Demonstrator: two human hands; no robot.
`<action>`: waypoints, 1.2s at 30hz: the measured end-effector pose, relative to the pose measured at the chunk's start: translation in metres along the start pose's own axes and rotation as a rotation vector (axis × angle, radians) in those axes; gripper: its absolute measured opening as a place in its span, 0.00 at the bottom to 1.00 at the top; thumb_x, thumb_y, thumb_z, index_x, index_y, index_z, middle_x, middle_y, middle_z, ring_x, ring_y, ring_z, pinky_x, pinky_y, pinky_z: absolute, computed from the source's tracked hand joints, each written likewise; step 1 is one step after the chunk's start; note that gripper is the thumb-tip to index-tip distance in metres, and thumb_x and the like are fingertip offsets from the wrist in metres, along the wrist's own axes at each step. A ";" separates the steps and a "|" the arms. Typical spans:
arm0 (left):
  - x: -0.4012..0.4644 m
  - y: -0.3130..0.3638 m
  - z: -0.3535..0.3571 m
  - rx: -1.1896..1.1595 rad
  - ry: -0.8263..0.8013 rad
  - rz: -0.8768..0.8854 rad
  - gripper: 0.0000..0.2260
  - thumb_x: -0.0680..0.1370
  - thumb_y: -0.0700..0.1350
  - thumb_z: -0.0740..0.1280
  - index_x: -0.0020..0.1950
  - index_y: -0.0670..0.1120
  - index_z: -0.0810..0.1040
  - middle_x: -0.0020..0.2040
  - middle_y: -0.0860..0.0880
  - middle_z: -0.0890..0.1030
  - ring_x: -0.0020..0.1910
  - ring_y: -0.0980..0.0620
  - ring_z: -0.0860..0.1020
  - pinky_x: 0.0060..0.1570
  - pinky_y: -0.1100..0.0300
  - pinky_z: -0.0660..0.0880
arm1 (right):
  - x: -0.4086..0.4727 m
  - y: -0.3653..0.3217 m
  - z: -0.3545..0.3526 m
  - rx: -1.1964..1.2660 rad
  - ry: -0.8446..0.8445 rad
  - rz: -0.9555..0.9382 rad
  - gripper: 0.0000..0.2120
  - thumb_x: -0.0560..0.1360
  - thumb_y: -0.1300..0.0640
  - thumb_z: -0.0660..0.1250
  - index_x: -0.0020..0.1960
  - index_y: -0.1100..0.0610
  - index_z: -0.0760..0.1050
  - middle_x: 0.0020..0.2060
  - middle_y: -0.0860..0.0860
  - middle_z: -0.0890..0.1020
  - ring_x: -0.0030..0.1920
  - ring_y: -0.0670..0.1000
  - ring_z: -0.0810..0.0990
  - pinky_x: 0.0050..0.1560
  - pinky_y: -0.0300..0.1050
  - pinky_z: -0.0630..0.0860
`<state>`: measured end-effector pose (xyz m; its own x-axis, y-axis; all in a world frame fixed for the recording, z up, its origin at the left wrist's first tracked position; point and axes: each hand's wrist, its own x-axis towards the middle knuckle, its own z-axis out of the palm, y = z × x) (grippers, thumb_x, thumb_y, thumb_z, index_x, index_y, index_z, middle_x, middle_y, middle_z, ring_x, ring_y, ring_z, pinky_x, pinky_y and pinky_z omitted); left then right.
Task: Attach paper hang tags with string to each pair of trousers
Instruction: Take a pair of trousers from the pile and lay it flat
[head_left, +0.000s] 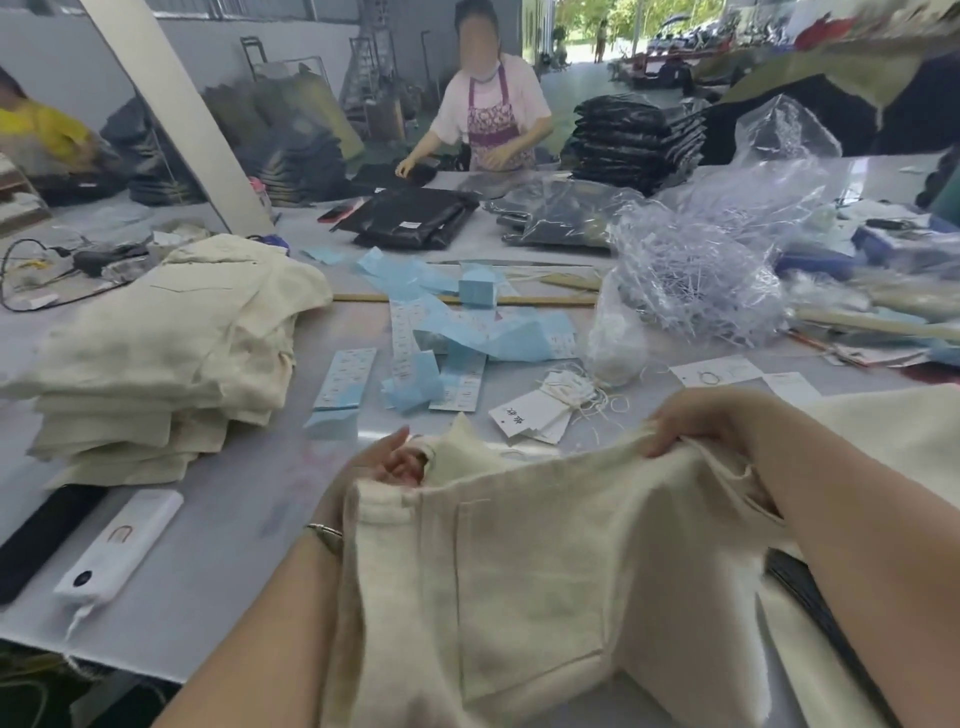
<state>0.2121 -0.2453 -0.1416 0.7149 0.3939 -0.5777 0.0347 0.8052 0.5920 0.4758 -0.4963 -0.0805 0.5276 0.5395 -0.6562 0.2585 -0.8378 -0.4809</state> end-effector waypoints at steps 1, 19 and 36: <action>0.001 -0.004 -0.005 0.018 0.058 0.043 0.07 0.69 0.37 0.73 0.34 0.41 0.76 0.25 0.49 0.74 0.19 0.58 0.72 0.18 0.68 0.68 | 0.011 0.002 0.009 -0.306 0.144 0.059 0.14 0.74 0.62 0.69 0.59 0.63 0.77 0.57 0.60 0.80 0.54 0.58 0.79 0.55 0.47 0.74; 0.053 -0.016 -0.049 0.636 0.183 -0.036 0.10 0.69 0.33 0.73 0.32 0.41 0.75 0.29 0.46 0.74 0.24 0.49 0.74 0.26 0.61 0.74 | 0.052 -0.073 0.193 -0.305 0.230 -0.536 0.15 0.68 0.52 0.74 0.54 0.51 0.79 0.44 0.51 0.81 0.45 0.50 0.75 0.40 0.43 0.65; 0.039 0.037 -0.156 1.003 0.404 0.204 0.10 0.70 0.30 0.67 0.39 0.44 0.81 0.38 0.48 0.82 0.42 0.51 0.77 0.35 0.61 0.71 | 0.072 -0.119 0.140 0.485 0.064 -0.465 0.11 0.73 0.62 0.72 0.52 0.67 0.77 0.45 0.56 0.77 0.46 0.52 0.75 0.52 0.49 0.73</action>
<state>0.1326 -0.1308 -0.2301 0.4968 0.7420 -0.4501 0.6246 0.0543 0.7791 0.3700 -0.3460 -0.1517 0.4999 0.8165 -0.2890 0.0857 -0.3787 -0.9216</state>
